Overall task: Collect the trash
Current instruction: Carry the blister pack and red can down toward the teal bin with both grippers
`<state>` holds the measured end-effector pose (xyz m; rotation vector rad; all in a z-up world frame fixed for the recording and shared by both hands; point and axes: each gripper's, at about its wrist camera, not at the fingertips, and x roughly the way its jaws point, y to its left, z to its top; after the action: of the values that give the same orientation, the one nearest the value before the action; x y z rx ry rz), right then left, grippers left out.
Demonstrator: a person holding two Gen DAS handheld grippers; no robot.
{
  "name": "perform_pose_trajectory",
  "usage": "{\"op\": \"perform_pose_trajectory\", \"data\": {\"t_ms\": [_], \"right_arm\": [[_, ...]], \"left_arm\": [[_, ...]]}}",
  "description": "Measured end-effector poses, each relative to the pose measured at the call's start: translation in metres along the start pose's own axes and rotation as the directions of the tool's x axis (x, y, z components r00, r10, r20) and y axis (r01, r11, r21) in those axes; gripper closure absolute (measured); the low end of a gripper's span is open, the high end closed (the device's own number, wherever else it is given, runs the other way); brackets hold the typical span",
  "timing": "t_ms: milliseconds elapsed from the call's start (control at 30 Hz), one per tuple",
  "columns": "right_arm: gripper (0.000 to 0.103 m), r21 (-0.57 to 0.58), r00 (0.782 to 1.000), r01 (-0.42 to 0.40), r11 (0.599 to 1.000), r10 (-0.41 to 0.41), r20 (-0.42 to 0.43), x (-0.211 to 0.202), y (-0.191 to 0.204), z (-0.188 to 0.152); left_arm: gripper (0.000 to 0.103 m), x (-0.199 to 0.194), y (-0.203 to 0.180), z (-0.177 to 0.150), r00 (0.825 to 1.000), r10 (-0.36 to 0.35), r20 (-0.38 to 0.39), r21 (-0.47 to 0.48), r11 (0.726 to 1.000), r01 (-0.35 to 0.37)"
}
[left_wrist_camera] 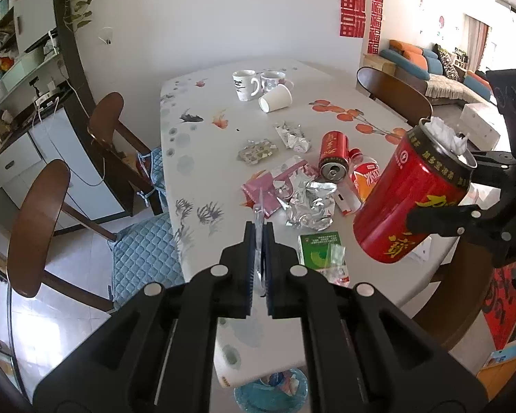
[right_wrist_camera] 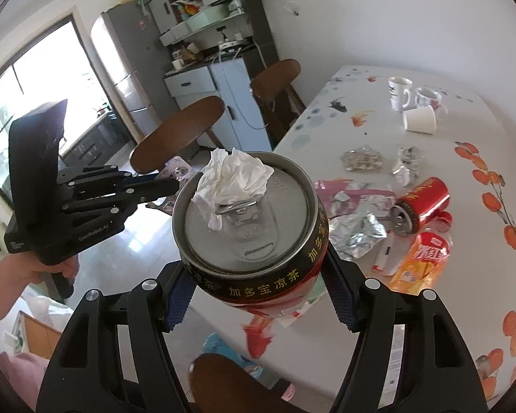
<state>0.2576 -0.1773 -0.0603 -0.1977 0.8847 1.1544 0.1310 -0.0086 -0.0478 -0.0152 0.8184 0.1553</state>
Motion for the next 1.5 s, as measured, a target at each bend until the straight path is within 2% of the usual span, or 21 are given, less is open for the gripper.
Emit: {"op": "perform_pose_trajectory", "data": {"t_ms": [367, 733, 1133, 1500], "right_arm": [[0.036, -0.016, 1.0, -0.013, 1.0, 0.013, 0.005, -0.001, 0.042, -0.01], [0.036, -0.03, 0.999, -0.05, 0.998, 0.05, -0.009, 0.001, 0.083, -0.028], [0.035, -0.056, 0.994, -0.105, 0.993, 0.103, -0.045, 0.011, 0.131, -0.049], [0.036, -0.07, 0.99, -0.115, 0.991, 0.109, -0.094, 0.015, 0.163, -0.077]], "left_arm": [[0.099, -0.035, 0.015, -0.023, 1.0, 0.013, 0.023, -0.002, 1.0, -0.013], [0.099, -0.058, 0.027, -0.053, 1.0, 0.025, 0.012, -0.007, 1.0, -0.025], [0.099, -0.08, 0.047, -0.096, 0.999, 0.042, -0.014, -0.046, 0.998, -0.043], [0.099, -0.103, 0.07, -0.143, 0.997, 0.061, -0.039, -0.091, 0.994, -0.064]]}}
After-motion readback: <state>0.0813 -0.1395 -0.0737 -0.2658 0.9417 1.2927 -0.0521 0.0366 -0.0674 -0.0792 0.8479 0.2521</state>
